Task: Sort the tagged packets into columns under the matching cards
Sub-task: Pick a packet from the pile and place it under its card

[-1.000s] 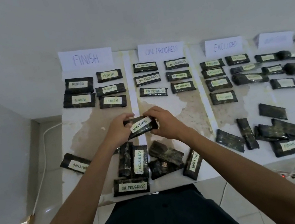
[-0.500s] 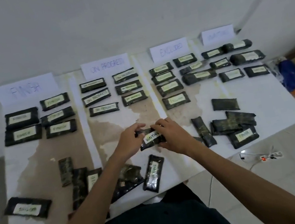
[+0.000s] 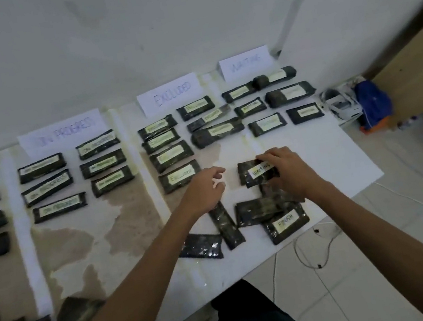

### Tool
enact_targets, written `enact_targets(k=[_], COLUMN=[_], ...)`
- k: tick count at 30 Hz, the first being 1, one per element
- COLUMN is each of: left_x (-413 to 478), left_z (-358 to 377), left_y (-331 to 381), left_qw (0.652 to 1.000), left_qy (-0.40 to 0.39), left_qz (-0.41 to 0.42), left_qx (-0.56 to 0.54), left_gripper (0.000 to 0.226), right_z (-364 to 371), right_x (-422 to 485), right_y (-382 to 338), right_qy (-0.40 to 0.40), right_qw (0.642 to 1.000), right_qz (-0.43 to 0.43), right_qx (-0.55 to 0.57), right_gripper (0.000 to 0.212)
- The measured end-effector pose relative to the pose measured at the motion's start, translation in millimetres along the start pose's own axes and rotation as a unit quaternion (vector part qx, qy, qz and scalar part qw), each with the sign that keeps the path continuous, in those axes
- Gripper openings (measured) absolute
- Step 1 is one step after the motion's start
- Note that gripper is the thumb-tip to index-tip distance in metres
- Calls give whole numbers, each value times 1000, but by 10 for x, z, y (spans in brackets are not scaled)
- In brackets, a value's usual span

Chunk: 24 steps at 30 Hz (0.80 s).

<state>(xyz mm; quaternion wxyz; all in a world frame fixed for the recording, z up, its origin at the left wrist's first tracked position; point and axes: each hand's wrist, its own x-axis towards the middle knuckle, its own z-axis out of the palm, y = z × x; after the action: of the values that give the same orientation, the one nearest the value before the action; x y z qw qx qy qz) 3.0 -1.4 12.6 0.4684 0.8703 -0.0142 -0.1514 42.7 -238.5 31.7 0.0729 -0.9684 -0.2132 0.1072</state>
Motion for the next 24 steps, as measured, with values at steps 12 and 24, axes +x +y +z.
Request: enact_targets(k=[12, 24], left_x=[1104, 1072], left_z=[856, 1109], left_y=[49, -111], left_qw=[983, 938], left_qy=[-69, -54], left_qz=[-4, 106], left_qx=[171, 326], left_gripper=[49, 64], right_z=[333, 338], right_x=[825, 1107], right_y=[1405, 1743], right_qy=[-31, -45], right_qw=[998, 999], right_qz=[34, 5], right_qx=[-34, 6], right_gripper=[49, 56])
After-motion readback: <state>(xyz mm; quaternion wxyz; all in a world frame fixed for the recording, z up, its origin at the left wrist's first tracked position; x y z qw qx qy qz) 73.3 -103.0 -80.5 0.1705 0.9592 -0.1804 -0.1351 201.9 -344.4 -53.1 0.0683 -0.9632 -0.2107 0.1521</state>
